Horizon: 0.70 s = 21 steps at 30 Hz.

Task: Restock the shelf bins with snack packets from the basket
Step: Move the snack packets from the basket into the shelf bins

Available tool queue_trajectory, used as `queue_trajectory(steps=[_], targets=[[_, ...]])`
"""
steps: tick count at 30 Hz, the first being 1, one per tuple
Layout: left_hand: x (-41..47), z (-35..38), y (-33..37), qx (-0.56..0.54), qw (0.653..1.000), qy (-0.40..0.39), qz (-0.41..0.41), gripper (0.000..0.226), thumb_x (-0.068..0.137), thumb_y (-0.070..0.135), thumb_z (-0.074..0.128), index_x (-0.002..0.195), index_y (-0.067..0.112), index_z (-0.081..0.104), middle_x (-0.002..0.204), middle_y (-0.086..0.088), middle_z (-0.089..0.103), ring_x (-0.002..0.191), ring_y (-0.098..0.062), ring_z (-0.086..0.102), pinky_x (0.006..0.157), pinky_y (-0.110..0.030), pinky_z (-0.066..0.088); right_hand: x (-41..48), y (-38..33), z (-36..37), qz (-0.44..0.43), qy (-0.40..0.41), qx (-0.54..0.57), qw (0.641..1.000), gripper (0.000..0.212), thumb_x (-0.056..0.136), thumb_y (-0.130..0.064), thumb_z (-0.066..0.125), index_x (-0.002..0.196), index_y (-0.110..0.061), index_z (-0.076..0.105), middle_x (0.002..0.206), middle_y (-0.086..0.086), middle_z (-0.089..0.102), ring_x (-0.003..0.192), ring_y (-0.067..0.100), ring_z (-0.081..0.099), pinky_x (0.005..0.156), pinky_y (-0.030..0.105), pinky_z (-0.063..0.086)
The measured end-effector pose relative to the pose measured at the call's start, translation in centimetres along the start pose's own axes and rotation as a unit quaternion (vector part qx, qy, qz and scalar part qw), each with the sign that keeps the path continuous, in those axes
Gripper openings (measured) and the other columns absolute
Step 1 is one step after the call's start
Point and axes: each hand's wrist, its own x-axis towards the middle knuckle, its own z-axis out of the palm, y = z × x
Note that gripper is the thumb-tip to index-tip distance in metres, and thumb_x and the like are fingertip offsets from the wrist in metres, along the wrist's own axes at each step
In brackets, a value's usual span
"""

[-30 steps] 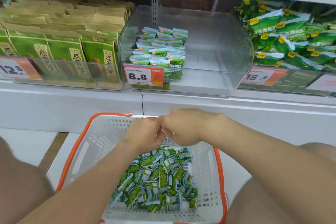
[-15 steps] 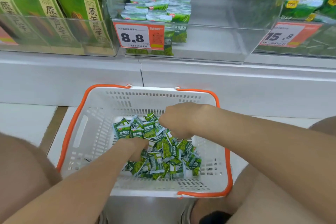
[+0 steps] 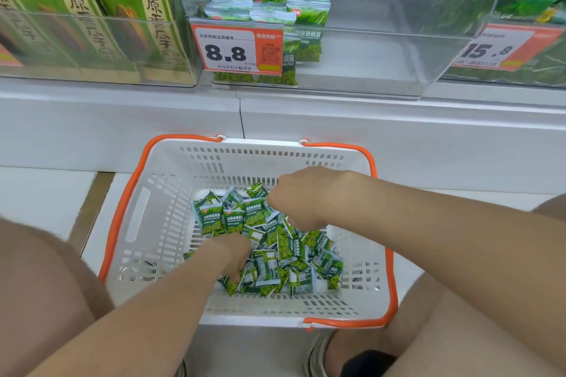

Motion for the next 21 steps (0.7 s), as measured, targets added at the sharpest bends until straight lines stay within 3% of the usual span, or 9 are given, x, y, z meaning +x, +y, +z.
queue_trajectory(steps=[5,8,10,12,15,17,19,21], targets=[[-0.7,-2.3,-0.4,-0.134,0.989,0.047,0.027,0.029,0.095,0.042,0.073,0.107,0.015,0.068,0.104,0.001,0.066,0.099,-0.022,0.064,0.089,-0.038,0.054,-0.1,0.2,-0.1,0.001,0.003,0.008,1.0,0.01,0.099,-0.007,0.054,0.106,-0.013,0.059,0.094,0.006,0.054,0.064,0.019,0.053,0.048,0.031,0.037],[-1.9,-5.6,0.1,-0.277,0.952,0.1,0.082,0.026,0.094,0.044,0.074,0.091,0.022,0.061,0.087,0.003,0.061,0.08,-0.017,0.058,0.076,-0.035,0.05,-0.5,1.4,-1.1,0.014,0.031,0.035,0.999,0.023,0.101,-0.014,0.054,0.123,-0.017,0.06,0.112,0.009,0.061,0.087,0.027,0.065,0.063,0.036,0.052],[-3.5,-8.0,1.0,-0.376,0.908,0.146,0.113,0.028,0.093,0.039,0.077,0.084,0.018,0.06,0.072,0.004,0.056,0.066,-0.015,0.054,0.064,-0.031,0.047,-1.5,2.6,-2.4,0.037,0.066,0.064,0.995,0.021,0.1,-0.015,0.055,0.12,-0.017,0.06,0.114,0.009,0.057,0.093,0.031,0.066,0.069,0.039,0.054],[-5.3,-9.9,2.0,-0.463,0.852,0.199,0.142,0.028,0.092,0.035,0.079,0.087,0.014,0.061,0.071,0.001,0.059,0.065,-0.016,0.053,0.06,-0.029,0.045,-2.7,3.5,-3.4,0.065,0.092,0.092,0.989,0.003,0.1,-0.017,0.057,0.103,-0.016,0.056,0.103,0.006,0.05,0.089,0.029,0.064,0.071,0.039,0.054],[-8.1,-12.1,3.0,-0.578,0.755,0.238,0.197,0.02,0.095,0.026,0.077,0.109,0.015,0.068,0.08,0.004,0.066,0.072,-0.014,0.058,0.065,-0.03,0.051,-4.4,4.2,-4.3,0.13,0.084,0.105,0.982,0.024,0.095,-0.033,0.068,0.095,-0.017,0.052,0.097,0.007,0.055,0.093,0.029,0.064,0.071,0.035,0.054],[-9.8,-13.1,3.6,-0.621,0.701,0.253,0.242,0.015,0.096,0.021,0.076,0.11,0.021,0.073,0.078,0.005,0.063,0.068,-0.01,0.056,0.066,-0.03,0.051,-5.7,4.5,-4.7,0.189,0.04,0.12,0.974,0.045,0.088,-0.052,0.074,0.095,-0.014,0.052,0.089,0.004,0.057,0.086,0.027,0.065,0.064,0.031,0.051],[-11.2,-14.0,4.3,-0.666,0.643,0.26,0.274,0.016,0.089,0.017,0.08,0.104,0.017,0.074,0.089,-0.004,0.069,0.078,-0.015,0.062,0.074,-0.037,0.055,-6.6,5.1,-4.9,0.218,0.01,0.236,0.947,0.058,0.084,-0.059,0.078,0.091,-0.005,0.056,0.078,0.007,0.066,0.075,0.026,0.073,0.062,0.032,0.059],[-12.6,-14.8,4.9,-0.708,0.578,0.267,0.307,0.018,0.085,0.009,0.079,0.099,0.009,0.068,0.101,-0.015,0.071,0.088,-0.024,0.068,0.082,-0.044,0.06,-6.9,5.9,-4.9,0.204,0.041,0.406,0.89,0.05,0.085,-0.044,0.083,0.092,0.002,0.063,0.079,0.017,0.075,0.07,0.027,0.078,0.068,0.04,0.066]])
